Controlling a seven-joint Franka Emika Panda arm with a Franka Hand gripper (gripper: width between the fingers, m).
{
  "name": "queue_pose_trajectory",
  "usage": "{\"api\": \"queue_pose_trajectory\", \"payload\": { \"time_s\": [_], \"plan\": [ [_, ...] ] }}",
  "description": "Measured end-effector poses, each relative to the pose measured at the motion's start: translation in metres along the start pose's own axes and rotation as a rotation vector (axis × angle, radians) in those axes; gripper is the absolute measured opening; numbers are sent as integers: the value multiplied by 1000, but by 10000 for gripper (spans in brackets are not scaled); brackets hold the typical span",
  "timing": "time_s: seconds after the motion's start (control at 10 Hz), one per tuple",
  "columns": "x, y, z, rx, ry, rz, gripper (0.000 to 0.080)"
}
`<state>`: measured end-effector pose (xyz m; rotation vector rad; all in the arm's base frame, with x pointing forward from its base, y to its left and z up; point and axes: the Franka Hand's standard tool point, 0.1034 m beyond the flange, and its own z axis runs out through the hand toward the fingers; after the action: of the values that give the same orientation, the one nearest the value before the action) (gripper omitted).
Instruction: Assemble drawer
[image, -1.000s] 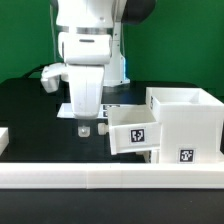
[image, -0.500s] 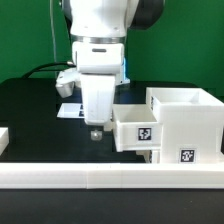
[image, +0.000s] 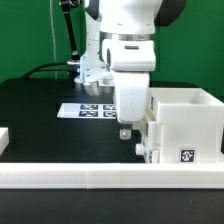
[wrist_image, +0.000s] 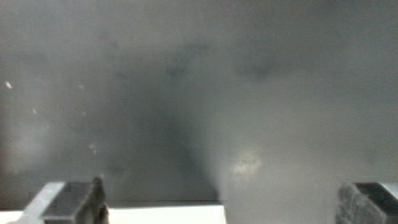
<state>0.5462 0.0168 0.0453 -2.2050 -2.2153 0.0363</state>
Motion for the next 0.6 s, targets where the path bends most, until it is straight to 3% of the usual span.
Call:
{"api": "queue_pose_trajectory", "payload": {
  "time_s": [0.1,0.3,0.6],
  "plan": [
    [6,1,-2,-2,1,17,649],
    [2,3,-4,1,-4,17,649],
    [-21,12,-9,-7,-11,-11,649]
  ]
}}
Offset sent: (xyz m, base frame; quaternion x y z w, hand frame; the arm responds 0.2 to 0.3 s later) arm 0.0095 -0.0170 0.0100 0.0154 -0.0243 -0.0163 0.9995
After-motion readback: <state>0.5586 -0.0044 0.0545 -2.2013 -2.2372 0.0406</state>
